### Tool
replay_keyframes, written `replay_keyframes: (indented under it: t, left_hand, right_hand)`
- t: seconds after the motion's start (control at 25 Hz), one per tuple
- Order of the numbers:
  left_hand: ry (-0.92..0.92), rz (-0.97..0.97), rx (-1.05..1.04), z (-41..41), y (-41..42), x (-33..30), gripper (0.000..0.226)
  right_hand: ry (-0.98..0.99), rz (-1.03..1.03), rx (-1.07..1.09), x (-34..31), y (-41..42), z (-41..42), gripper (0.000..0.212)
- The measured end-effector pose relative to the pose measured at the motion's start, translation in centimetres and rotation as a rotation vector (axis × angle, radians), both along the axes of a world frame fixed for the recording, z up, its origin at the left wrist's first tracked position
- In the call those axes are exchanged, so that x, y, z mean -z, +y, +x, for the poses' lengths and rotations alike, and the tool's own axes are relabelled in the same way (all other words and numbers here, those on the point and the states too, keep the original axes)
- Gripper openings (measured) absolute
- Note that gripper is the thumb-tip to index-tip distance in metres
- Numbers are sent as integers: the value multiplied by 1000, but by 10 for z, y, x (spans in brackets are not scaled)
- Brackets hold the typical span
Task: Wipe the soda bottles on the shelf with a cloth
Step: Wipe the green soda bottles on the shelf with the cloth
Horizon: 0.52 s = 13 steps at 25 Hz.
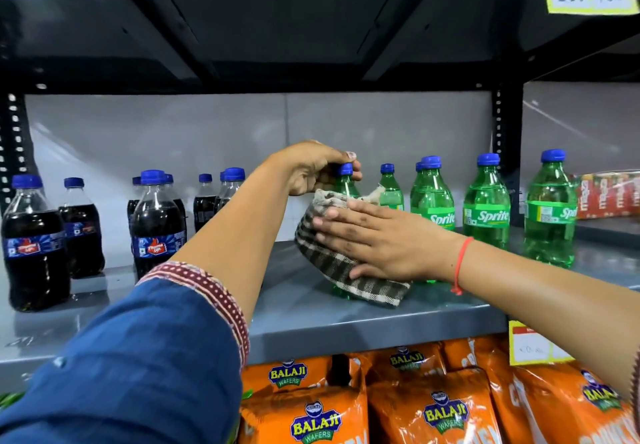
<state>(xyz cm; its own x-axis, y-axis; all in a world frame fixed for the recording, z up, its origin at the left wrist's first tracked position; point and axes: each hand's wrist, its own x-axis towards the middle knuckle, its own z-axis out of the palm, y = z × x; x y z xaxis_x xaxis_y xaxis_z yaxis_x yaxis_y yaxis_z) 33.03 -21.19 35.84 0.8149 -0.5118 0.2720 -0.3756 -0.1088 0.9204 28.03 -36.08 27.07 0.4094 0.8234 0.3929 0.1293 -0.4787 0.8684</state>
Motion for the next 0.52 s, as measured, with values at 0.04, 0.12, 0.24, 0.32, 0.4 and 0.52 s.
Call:
replay_keyframes:
  t: [0.04,0.12,0.24,0.32,0.4,0.52]
  left_hand:
    - [8,-9,4,0,0,0,15]
    - [27,-6,-4,1,1,1,17]
    - [5,38,-9,4,4,0,16]
    - [12,43,2,3,3,0,15]
    - [13,44,6,3,2,-1,14]
    - [17,36,9,3,3,-2,15]
  right_hand:
    - [13,-4,12,-3,0,-1,62]
    - [25,136,-8,-6,-2,-1,64]
    - [85,164,-78,12,-4,-2,58]
    - [156,112,-123,23,-6,-7,52]
    - [202,86,-166,22,-8,-14,46]
    - [287,72,-152,21,-4,-25,41]
